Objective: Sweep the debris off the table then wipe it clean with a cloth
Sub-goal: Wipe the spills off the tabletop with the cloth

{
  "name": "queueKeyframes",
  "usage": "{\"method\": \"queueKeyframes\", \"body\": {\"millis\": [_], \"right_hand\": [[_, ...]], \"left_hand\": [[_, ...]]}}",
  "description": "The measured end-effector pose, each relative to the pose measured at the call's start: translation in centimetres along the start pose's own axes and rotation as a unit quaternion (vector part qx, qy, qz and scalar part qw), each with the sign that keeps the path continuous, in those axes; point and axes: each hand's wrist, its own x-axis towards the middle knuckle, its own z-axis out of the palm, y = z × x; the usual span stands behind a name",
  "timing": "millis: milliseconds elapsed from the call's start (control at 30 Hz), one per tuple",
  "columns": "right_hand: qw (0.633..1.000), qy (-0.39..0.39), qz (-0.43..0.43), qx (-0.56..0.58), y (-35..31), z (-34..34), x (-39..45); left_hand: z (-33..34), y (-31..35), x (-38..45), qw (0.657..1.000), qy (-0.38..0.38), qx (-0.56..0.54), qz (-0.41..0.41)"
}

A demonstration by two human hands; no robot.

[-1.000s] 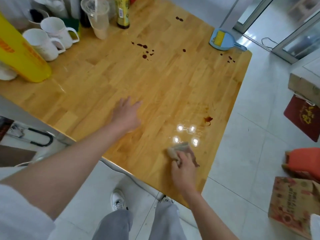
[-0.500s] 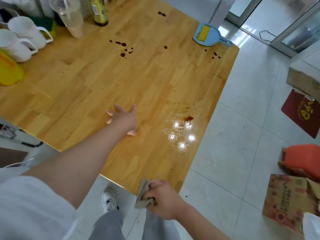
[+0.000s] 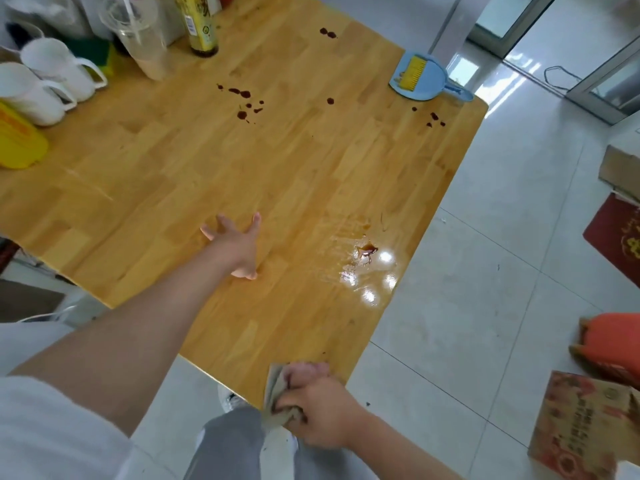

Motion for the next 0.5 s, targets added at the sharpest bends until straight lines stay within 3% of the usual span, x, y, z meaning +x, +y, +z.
{"method": "queueKeyframes", "body": {"millis": [67,133,167,200,267,300,333,367,400,467,500], "right_hand": [[1.000,0.004,-0.003,0.013,1.7,-3.2,-0.2],[0.988,0.137,0.071,0.009,4.4,-8.3,1.3],[0.962,0.226,0.148,0.022,5.7,-11.1,2.0],[0.914,0.317,0.245,0.062,6.7,-13.3,2.8],[0.779,0.455,0.399,0.167,7.4,-14.9,4.9],[0.739,0.495,0.429,0.160,6.8,-14.2,6.2],[0.734,0.511,0.433,0.111,6.0,-12.7,7.1],[0.765,0.498,0.404,0.061,4.9,-10.8,7.8],[0.829,0.438,0.347,0.014,3.3,-8.6,8.2],[0.957,0.236,0.147,-0.085,1.3,-5.6,7.0],[0.982,0.146,0.064,-0.100,1.8,-6.0,6.0]], "left_hand": [[0.3,-0.1,0.5,1.000,0.001,-0.012,0.003],[0.4,-0.5,1.2,1.000,0.001,-0.022,-0.001],[0.5,-0.5,1.3,1.000,0.003,-0.024,0.001],[0.5,-0.6,1.5,1.000,0.005,-0.026,0.005],[0.5,-0.7,1.4,0.999,0.006,-0.032,0.012],[0.4,-0.8,1.3,0.999,0.008,-0.031,0.014],[0.5,-0.8,1.4,0.999,0.008,-0.028,0.014],[0.5,-0.8,1.4,1.000,0.009,-0.021,0.013],[0.4,-0.9,1.5,1.000,0.013,-0.015,0.013],[0.4,-0.9,1.6,1.000,0.016,-0.014,0.014],[0.5,-0.9,1.7,1.000,0.019,-0.017,0.015]]}}
